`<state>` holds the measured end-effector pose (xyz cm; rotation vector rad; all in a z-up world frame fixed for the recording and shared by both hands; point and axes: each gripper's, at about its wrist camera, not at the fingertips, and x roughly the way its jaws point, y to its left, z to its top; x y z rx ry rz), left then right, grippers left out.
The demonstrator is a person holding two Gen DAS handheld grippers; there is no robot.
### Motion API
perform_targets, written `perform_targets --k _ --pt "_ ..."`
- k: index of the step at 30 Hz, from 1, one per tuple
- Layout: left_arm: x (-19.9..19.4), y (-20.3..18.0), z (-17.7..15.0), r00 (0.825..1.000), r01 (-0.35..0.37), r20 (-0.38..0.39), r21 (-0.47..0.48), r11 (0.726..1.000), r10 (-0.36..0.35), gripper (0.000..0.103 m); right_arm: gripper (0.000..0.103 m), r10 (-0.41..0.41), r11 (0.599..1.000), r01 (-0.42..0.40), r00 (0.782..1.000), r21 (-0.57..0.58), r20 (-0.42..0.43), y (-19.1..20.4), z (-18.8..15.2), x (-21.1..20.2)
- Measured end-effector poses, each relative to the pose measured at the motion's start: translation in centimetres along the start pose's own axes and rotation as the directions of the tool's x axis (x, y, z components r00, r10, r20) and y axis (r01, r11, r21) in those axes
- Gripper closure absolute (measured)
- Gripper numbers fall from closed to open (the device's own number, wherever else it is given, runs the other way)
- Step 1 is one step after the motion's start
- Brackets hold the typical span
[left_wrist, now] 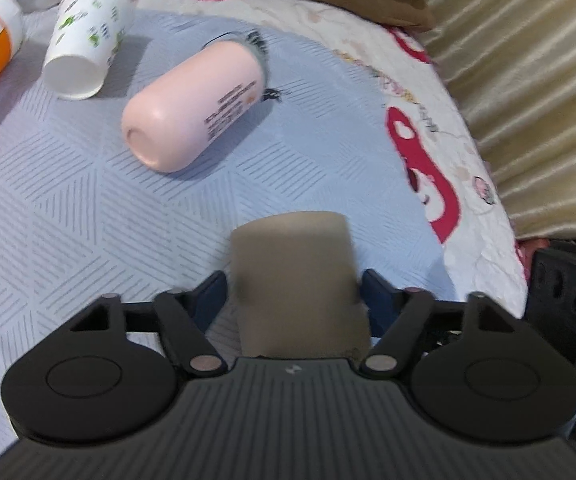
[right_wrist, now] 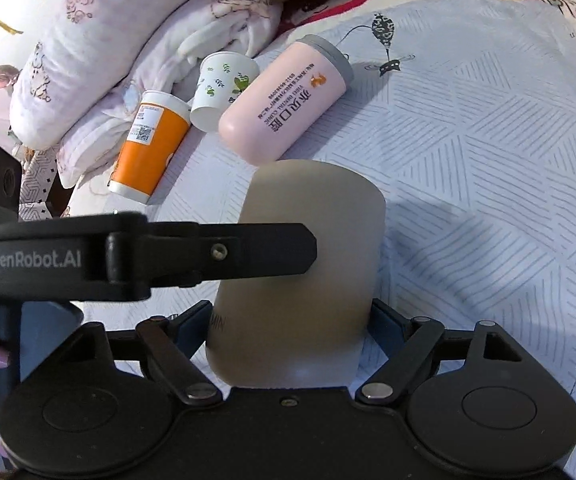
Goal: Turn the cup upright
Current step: 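Rotate the right tool to stand the grey tumbler upright on the mat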
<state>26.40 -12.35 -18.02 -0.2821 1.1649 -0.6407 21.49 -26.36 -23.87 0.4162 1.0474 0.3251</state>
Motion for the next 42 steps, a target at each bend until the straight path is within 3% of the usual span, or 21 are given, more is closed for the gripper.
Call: perform_targets --k 5,10,14,18,23,29,33,35,38,42 --pt "-1.9 -0.4 -1.3 0.999 0.004 0.037 0.101 0.995 -0.008 0.036 0.017 -0.031 0.988 0.04 0.998 -0.15 0.063 1.7 -1.5 -0.6" --pt "-4.6 -1.3 -2.8 0.986 -0.044 0.168 0.24 0.97 0.004 0.036 0.017 -0.093 0.929 0.159 0.974 -0.335 0.206 4.6 -2.9 -0.8" --pt "-6.6 -1.7 -3.8 0.952 -0.124 0.305 0.335 0.934 0.017 0.036 0.017 -0.098 0.865 0.253 0.932 -0.433 0.349 6.5 -3.5 -0.6" --pt "-7.6 -1.4 -4.5 0.913 -0.2 0.407 0.372 0.906 0.034 0.036 0.017 -0.051 0.807 0.312 0.883 -0.502 0.467 7.5 -3.5 0.2" --pt "-7.8 -0.2 -5.1 0.879 -0.253 0.476 0.399 0.881 0.037 0.036 0.017 -0.026 0.68 0.442 0.812 -0.585 0.584 8.3 -4.1 2.1" --pt "-5.7 1.4 -5.7 0.869 -0.293 0.492 0.422 0.858 0.055 0.039 0.017 -0.045 0.617 0.477 0.815 -0.625 0.578 7.7 -3.0 4.8" --pt "-4.5 1.9 -5.7 0.879 -0.283 0.474 0.426 0.859 0.054 0.04 0.017 -0.069 0.623 0.479 0.821 -0.618 0.567 7.0 -2.5 5.9" --pt "-4.3 1.8 -6.1 0.878 -0.284 0.476 0.436 0.854 0.049 0.04 0.017 -0.058 0.63 0.483 0.81 -0.608 0.583 6.8 -2.6 6.1" --pt "-4.0 1.7 -6.3 0.882 -0.28 0.469 0.437 0.855 0.049 0.04 0.017 -0.059 0.646 0.474 0.813 -0.598 0.58 6.7 -2.4 6.1" --pt "-3.6 1.6 -6.4 0.9 -0.261 0.433 0.433 0.863 0.055 0.039 0.018 -0.071 0.654 0.468 0.82 -0.594 0.568 7.0 -2.3 6.4"
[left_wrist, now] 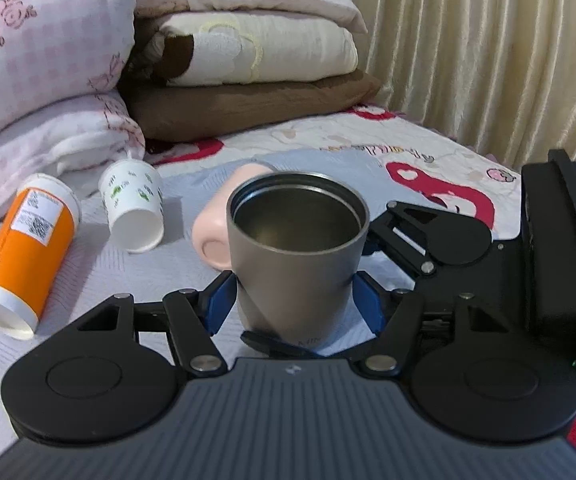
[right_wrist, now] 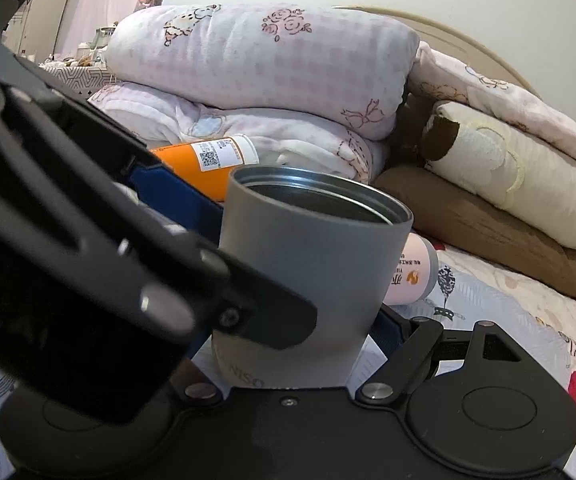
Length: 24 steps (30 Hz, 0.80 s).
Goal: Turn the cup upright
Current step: 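Rotate the right tool to stand the grey tumbler upright on the mat, then open the right gripper and withdraw it from the upright tumbler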
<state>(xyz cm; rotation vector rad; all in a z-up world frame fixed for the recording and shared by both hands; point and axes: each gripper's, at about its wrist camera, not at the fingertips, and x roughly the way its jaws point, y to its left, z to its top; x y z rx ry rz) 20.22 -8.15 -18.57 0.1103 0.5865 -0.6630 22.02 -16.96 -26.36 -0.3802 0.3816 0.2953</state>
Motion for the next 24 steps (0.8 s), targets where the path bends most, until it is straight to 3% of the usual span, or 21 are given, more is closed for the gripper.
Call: perform_targets --k 4,9,13,16,21,24 --pt "-0.4 0.0 0.1 0.999 -0.024 -0.033 -0.018 1.0 0.023 0.029 0.017 -0.021 0.999 0.022 1.0 0.049 -0.021 -0.2 0.1 -0.9" --pt "-3.1 0.5 0.6 0.999 -0.012 -0.035 -0.138 0.99 0.007 0.028 0.014 -0.02 0.987 0.029 0.998 0.157 -0.057 -1.2 0.8 -3.4" --pt "-6.0 -0.9 1.3 0.996 -0.075 -0.058 -0.156 0.985 0.066 0.028 0.014 -0.008 0.966 0.026 0.997 0.258 -0.073 -2.9 1.4 -6.5" --pt "-8.7 -2.3 2.2 0.991 -0.125 -0.068 -0.156 0.98 0.116 0.026 0.014 -0.052 0.948 0.07 0.996 0.312 -0.066 -4.5 2.0 -9.6" --pt "-12.8 -3.8 4.1 0.975 -0.217 -0.081 -0.173 0.961 0.206 0.023 0.014 -0.099 0.937 0.113 0.993 0.331 -0.057 -7.0 4.3 -15.3" --pt "-15.0 -4.0 4.9 0.974 -0.225 -0.085 -0.221 0.949 0.212 0.021 0.014 -0.131 0.938 0.139 0.99 0.317 -0.046 -7.3 5.7 -18.9"
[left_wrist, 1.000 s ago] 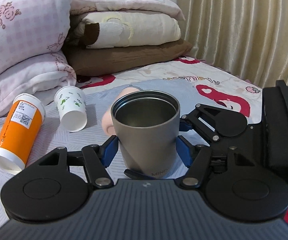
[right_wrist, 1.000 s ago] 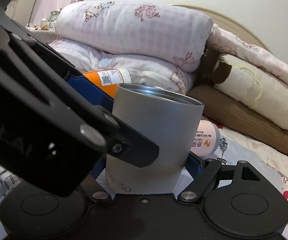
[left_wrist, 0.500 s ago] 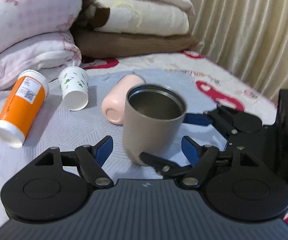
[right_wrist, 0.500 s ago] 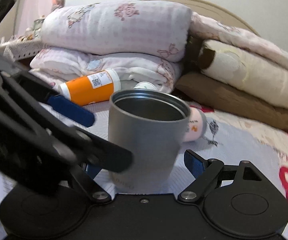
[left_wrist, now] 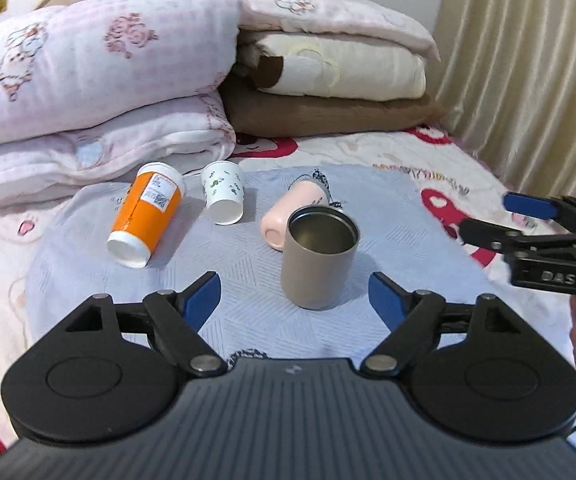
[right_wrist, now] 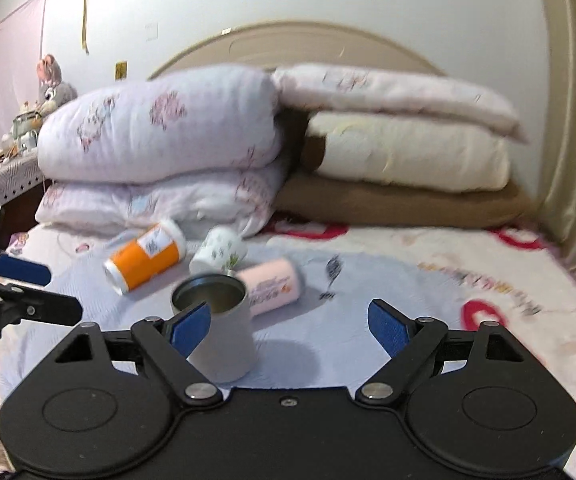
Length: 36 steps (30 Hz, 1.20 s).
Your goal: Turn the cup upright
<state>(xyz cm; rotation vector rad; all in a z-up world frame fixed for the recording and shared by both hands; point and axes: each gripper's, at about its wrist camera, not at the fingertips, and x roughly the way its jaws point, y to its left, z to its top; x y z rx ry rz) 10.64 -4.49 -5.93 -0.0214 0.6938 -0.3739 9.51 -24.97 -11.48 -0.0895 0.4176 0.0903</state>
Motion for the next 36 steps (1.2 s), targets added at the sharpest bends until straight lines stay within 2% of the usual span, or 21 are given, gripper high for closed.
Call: perform_targets --k 3,9,19,22,27,31,36 --pt "-1.8 -0.1 0.5 1.0 -0.022 -0.003 -0.021 1.0 0.022 0.019 0.014 -0.042 0.999 0.041 0.999 -0.012 -0.022 0.3 1.3 -2.2" --pt "-4.7 -0.7 1.0 0.997 -0.075 -0.018 -0.047 0.996 0.074 0.015 0.013 -0.049 0.999 0.049 0.999 -0.004 -0.015 0.9 2.8 -6.7" --pt "-10.5 -1.7 0.4 0.995 -0.1 0.008 -0.086 0.991 0.101 0.01 0.009 -0.094 0.996 0.094 0.996 0.009 -0.01 1.8 3.9 -12.3" --pt "-12.0 -1.8 -0.2 0.993 -0.113 0.02 -0.101 0.988 0.116 0.008 0.006 -0.118 0.993 0.118 0.993 -0.007 -0.007 2.4 3.8 -13.5" --pt "-13.4 -2.2 -1.1 0.989 -0.145 0.023 -0.075 0.987 0.147 0.008 0.004 -0.149 0.988 0.149 0.989 -0.037 0.011 3.7 3.2 -15.0" --pt "-14.1 -2.4 -1.6 0.988 -0.15 0.03 -0.077 0.986 0.153 0.005 0.002 -0.147 0.989 0.148 0.989 -0.005 0.012 4.2 2.8 -15.8" --pt "-14.4 -2.6 -2.4 0.985 -0.168 0.027 -0.071 0.983 0.17 0.0 0.0 -0.193 0.981 0.193 0.981 0.03 -0.013 4.6 2.4 -16.2"
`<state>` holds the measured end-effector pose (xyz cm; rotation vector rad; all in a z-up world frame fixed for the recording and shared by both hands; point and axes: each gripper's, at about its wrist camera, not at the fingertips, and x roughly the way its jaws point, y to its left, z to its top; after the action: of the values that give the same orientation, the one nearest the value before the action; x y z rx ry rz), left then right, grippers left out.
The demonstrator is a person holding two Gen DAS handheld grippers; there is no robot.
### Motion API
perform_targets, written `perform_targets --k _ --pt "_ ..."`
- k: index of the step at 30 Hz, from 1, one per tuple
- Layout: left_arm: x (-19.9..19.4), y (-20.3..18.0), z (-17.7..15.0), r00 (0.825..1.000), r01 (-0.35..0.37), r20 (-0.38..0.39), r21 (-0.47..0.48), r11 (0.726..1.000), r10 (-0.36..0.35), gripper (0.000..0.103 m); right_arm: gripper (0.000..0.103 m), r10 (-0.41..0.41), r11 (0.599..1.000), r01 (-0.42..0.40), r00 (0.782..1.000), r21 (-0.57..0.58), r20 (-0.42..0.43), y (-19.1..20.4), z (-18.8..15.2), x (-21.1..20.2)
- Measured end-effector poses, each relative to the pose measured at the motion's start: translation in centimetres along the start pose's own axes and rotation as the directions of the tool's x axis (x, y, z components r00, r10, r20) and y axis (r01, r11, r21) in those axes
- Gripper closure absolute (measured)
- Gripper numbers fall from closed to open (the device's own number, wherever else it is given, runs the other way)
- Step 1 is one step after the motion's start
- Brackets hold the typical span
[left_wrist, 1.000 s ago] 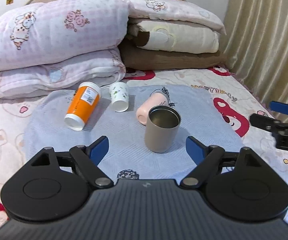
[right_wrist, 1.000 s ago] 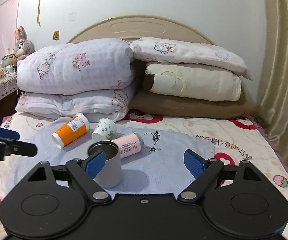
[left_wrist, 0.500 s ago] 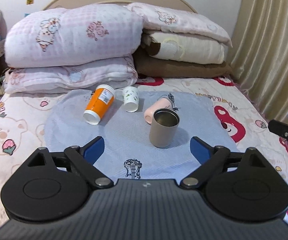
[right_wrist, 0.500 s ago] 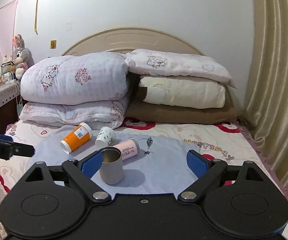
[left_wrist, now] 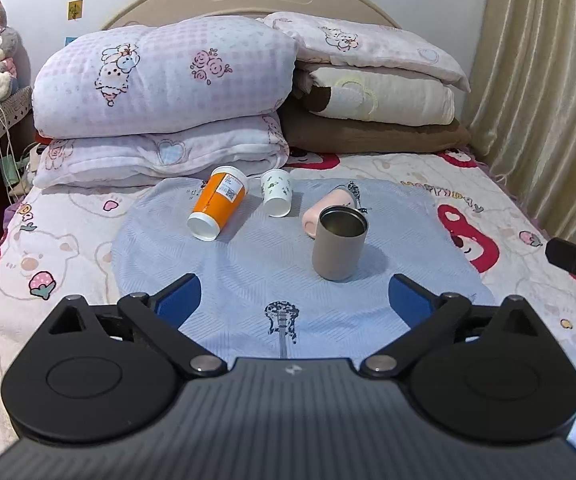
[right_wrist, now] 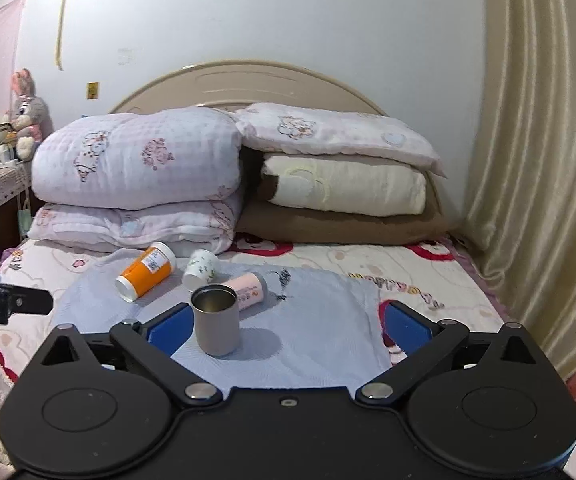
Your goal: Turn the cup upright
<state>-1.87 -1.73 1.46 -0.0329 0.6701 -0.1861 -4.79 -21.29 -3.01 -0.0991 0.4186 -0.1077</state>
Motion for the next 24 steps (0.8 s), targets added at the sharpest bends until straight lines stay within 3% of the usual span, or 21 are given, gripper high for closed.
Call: perform_targets --k 12,24 --pt "0.8 0.0 -0.3 0.996 -0.08 -0.05 -0.018 0.997 0.079 0.0 0.0 -0.063 0.998 0.062 0.998 -0.03 -0.031 0.5 -0.5 0.0" --pt "1.5 0.5 -0.4 0.987 -0.131 -0.102 -0.038 0.991 0.126 0.0 0.0 -0.038 0.999 0.038 0.998 -0.013 -0.053 0.8 -0.5 0.4"
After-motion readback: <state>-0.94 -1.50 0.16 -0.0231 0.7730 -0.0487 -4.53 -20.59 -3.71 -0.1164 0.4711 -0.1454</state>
